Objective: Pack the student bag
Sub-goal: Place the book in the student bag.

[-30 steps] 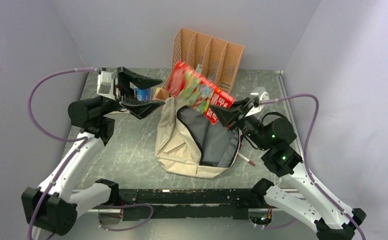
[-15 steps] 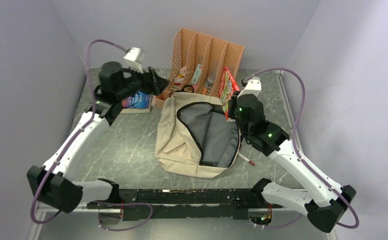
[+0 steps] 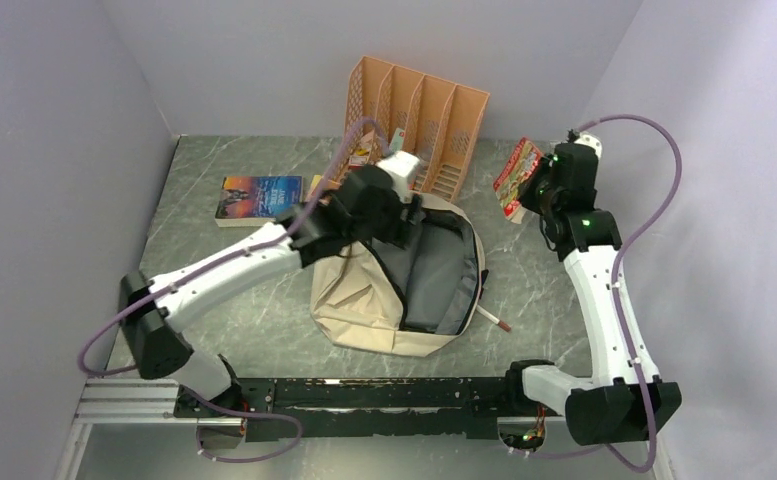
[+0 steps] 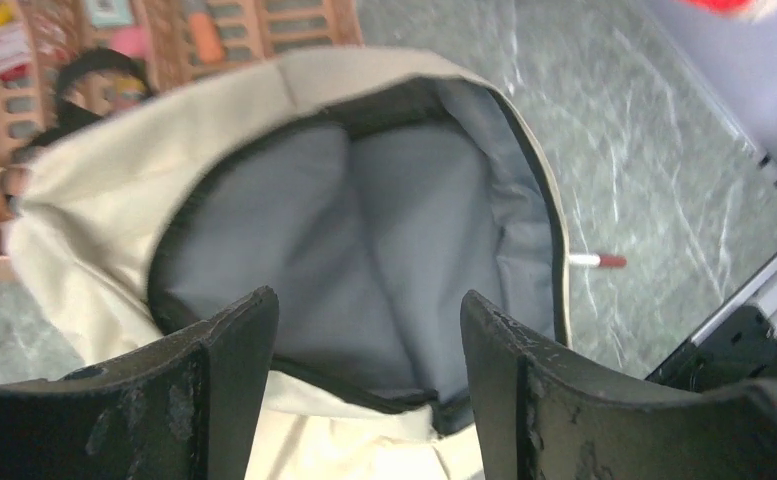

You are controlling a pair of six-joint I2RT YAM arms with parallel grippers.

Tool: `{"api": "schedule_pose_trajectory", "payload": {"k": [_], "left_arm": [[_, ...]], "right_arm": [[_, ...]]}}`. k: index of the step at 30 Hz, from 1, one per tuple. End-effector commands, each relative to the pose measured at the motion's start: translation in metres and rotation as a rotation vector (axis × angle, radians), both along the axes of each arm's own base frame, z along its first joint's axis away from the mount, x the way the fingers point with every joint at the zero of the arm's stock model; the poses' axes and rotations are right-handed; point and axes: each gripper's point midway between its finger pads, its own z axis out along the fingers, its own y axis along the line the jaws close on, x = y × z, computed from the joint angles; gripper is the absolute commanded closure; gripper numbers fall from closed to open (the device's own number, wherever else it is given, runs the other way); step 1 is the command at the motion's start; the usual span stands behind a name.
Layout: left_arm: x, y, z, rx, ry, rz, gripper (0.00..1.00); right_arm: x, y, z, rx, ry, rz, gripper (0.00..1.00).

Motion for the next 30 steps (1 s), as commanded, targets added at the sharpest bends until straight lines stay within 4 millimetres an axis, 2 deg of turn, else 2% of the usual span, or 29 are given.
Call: {"api": "schedule_pose_trajectory", "payload": {"k": [1, 4, 6, 12, 18, 30], "left_arm": [[-0.025, -0.022, -0.032, 0.201, -0.014, 0.072, 0.29], [-0.038, -0.039, -0.056, 0.340, -0.064, 0.107, 0.27], [-0.040, -0.042, -0.072, 0.443, -0.100, 0.143, 0.25], [-0.032, -0.043, -0.118, 0.658, -0.141, 0.203, 0.22], [-0.024, -0.031, -0.140, 0.789, -0.191, 0.259, 0.18], [-0.023, -0.031, -0.183, 0.869, -0.181, 0.244, 0.18]], "right_arm": [[-0.008, 0.010, 0.010, 0.156, -0.048, 0.099, 1.00], [-0.013, 0.009, 0.012, 0.180, -0.073, 0.090, 1.00], [-0.016, 0.010, 0.014, 0.186, -0.088, 0.091, 1.00], [-0.023, 0.008, 0.022, 0.175, -0.123, 0.089, 1.00], [-0.029, 0.005, 0.028, 0.162, -0.147, 0.081, 1.00], [-0.031, 0.008, 0.026, 0.171, -0.149, 0.097, 1.00]]}}
